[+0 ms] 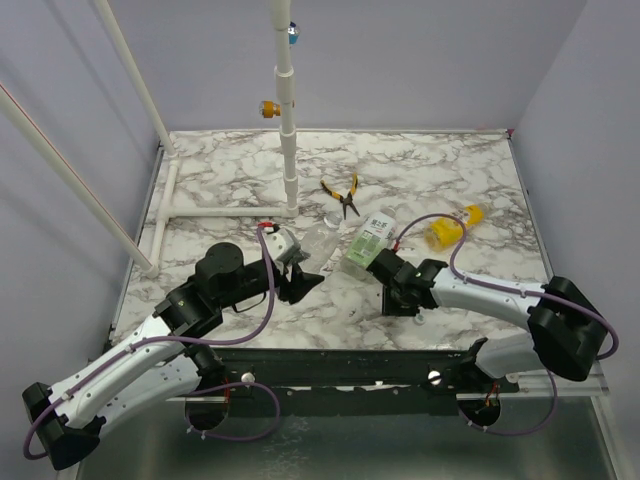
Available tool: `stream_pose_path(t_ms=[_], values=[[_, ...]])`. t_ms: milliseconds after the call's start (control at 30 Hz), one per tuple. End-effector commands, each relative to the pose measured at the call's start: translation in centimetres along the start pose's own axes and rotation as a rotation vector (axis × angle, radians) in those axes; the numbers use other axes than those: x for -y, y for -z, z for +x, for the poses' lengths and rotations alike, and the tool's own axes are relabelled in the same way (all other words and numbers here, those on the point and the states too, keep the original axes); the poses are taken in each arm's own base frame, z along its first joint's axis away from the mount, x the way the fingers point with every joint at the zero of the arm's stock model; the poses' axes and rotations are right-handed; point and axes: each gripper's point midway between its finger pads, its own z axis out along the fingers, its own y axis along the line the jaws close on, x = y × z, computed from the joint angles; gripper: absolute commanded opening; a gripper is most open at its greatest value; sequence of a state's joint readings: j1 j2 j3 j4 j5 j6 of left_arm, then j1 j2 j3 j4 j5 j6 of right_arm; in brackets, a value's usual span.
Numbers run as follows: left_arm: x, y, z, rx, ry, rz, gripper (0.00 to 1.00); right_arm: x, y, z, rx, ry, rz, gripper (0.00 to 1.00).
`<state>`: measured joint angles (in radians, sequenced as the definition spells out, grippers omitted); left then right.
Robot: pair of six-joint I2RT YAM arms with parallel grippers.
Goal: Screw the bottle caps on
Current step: Screw the bottle cap onto the plastic bottle.
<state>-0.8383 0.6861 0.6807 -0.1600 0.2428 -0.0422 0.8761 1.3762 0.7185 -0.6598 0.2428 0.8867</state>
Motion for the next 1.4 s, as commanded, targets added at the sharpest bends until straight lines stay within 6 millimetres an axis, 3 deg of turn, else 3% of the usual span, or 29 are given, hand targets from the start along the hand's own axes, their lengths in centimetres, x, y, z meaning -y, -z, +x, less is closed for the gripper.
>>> stream_pose_path(t_ms=[0, 133, 300, 600, 767, 967, 1367], values=[[0.7, 0.1, -1.0, 0.025, -0.038, 0.042, 0.58, -1.9, 2.0, -1.7, 0.036, 0.021, -0.094, 0.29], [0.8, 0.0, -0.3, 0.007, -0.073, 0.059, 0.58, -4.2, 5.5, -5.0, 0.080, 0.022, -0.266, 0.23], [0.7, 0.7, 0.6, -0.008, -0.109, 0.054, 0.55, -6.6, 12.1, -8.9, 0.150, 0.036, -0.551, 0.20], [0.6, 1.9, 2.9, -0.048, -0.168, 0.055, 0.49, -9.9, 23.9, -10.5, 0.230, 0.132, -0.878, 0.20], [0.7, 1.6, 3.8, -0.066, -0.201, 0.072, 0.48, -11.3, 29.0, -10.5, 0.236, 0.193, -1.038, 0.21], [1.1, 1.5, 3.3, -0.055, -0.248, 0.083, 0.47, -12.1, 30.2, -10.0, 0.180, 0.235, -1.099, 0.20], [2.3, 1.1, 3.0, -0.056, -0.328, 0.093, 0.46, -12.3, 29.8, -9.0, 0.089, 0.270, -1.095, 0.20]])
